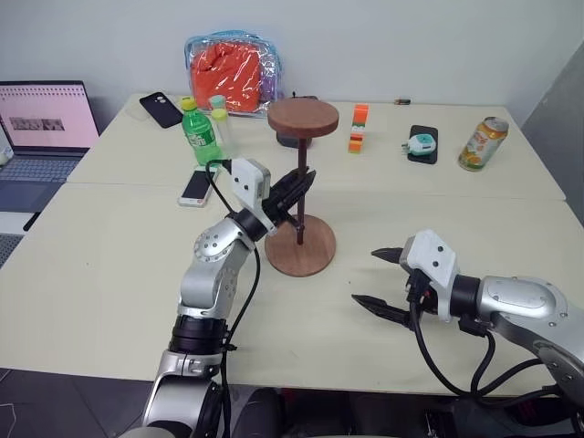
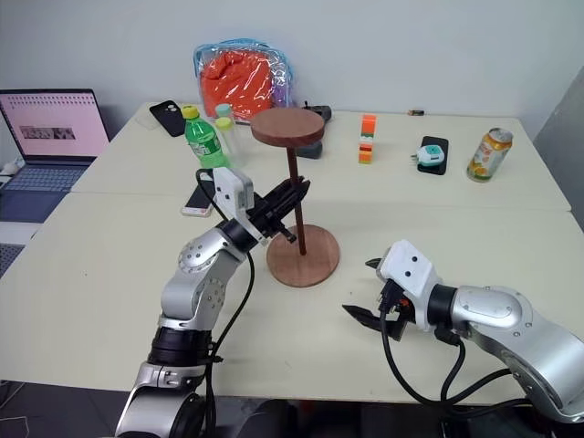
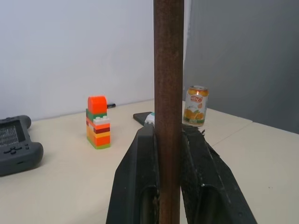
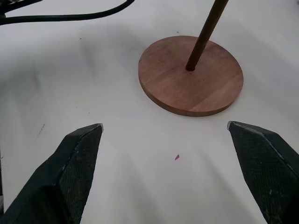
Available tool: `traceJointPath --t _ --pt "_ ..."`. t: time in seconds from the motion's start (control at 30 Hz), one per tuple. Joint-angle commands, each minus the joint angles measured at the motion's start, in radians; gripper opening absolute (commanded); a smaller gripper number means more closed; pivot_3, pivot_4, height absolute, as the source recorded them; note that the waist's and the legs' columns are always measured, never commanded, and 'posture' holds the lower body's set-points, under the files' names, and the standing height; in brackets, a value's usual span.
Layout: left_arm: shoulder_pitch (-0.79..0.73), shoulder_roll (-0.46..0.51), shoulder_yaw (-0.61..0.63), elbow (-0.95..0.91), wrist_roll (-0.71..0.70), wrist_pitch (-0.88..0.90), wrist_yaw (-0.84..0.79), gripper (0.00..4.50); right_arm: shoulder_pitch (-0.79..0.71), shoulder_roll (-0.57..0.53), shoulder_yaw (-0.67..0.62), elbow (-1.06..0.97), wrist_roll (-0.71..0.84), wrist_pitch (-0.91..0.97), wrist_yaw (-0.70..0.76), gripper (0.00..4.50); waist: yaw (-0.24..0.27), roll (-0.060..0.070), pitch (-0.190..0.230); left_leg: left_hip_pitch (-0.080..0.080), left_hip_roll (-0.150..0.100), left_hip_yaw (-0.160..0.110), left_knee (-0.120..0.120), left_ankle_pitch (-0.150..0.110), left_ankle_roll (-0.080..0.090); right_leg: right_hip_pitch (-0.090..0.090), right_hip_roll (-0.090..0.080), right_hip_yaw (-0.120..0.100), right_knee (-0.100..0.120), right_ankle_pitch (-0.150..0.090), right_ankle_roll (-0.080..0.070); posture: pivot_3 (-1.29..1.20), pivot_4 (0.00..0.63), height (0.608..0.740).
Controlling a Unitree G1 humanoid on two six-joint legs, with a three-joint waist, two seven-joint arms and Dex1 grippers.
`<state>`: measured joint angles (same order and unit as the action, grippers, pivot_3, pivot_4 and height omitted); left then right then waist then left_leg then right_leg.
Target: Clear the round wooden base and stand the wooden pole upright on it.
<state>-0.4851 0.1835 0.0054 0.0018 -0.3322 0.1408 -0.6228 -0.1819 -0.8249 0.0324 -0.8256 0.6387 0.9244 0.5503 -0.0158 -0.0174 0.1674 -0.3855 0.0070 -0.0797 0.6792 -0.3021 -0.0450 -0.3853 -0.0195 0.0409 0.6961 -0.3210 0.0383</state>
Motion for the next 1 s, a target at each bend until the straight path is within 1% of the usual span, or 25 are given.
traceJointPath --t 0.03,0.17,0.43,0.5,0.6,0.8,1.0 --pt "0.047 0.020 -0.017 0.006 0.029 0.008 0.007 0.24 0.002 -0.003 -0.016 -0.021 -0.006 -0.017 0.005 4.50 0.000 0.000 0.000 0.001 0.000 0.000 0.000 0.000 0.000 0.001 0.000 0.000 0.000 0.000 0.000 0.00 0.150 0.740" --pt "0.070 0.032 -0.008 0.004 0.028 0.029 0.025 0.24 0.002 -0.001 -0.016 -0.024 -0.007 -0.016 0.003 4.50 -0.003 0.000 -0.001 0.006 0.000 0.000 -0.001 0.000 0.000 0.006 0.001 0.000 -0.001 0.000 0.000 0.00 0.150 0.740" --pt "0.079 0.076 -0.046 0.031 0.061 0.062 0.037 0.24 -0.005 0.003 -0.009 -0.015 -0.012 -0.018 0.003 4.50 -0.011 0.001 -0.005 0.008 0.001 -0.001 -0.002 0.000 0.001 0.008 0.001 0.000 -0.002 0.000 0.000 0.00 0.150 0.740" --pt "0.077 0.082 -0.046 0.040 0.061 0.077 0.048 0.24 -0.004 0.003 -0.010 -0.016 -0.013 -0.018 0.002 4.50 -0.011 0.002 -0.005 0.012 0.001 -0.001 -0.003 0.000 0.001 0.013 0.001 -0.001 -0.004 0.000 0.000 0.00 0.150 0.740" --pt "0.074 0.074 -0.025 0.052 0.038 0.087 0.079 0.24 -0.001 0.006 -0.012 -0.019 -0.014 -0.016 0.002 4.50 -0.011 0.002 -0.006 0.017 0.001 0.000 -0.005 -0.001 0.001 0.017 0.001 0.000 -0.006 0.000 0.000 0.00 0.150 0.740" --pt "0.058 0.047 -0.005 0.019 -0.021 0.075 0.079 0.24 -0.002 0.009 -0.010 -0.019 -0.022 -0.019 0.003 4.50 -0.014 0.003 -0.007 0.020 0.001 0.001 -0.009 -0.001 0.001 0.018 0.002 0.001 -0.007 0.000 0.000 0.00 0.150 0.740" --pt "0.025 0.030 -0.013 -0.085 -0.056 0.077 0.065 0.24 -0.003 0.007 -0.011 -0.021 -0.030 -0.022 0.010 4.50 -0.012 0.003 -0.007 0.019 0.001 0.001 -0.009 0.000 0.001 0.018 0.001 0.001 -0.009 0.000 0.000 0.00 0.150 0.740"
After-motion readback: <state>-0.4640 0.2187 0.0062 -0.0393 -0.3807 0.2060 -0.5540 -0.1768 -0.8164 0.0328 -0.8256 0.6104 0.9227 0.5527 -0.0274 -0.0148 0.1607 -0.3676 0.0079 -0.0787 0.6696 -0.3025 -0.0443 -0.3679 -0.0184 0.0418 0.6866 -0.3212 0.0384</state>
